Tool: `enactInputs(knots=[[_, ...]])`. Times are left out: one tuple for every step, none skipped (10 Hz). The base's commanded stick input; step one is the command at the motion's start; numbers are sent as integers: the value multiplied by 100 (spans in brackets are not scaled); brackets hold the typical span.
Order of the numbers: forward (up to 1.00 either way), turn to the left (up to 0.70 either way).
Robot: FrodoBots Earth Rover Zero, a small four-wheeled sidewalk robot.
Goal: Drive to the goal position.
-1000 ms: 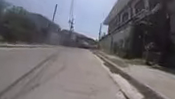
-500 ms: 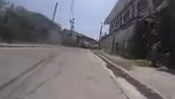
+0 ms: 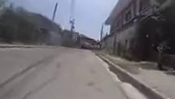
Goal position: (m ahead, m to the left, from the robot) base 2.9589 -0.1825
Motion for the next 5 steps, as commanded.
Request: enactInputs(knots=[[70,0],[70,0],[70,0],[70,0],[70,0]])
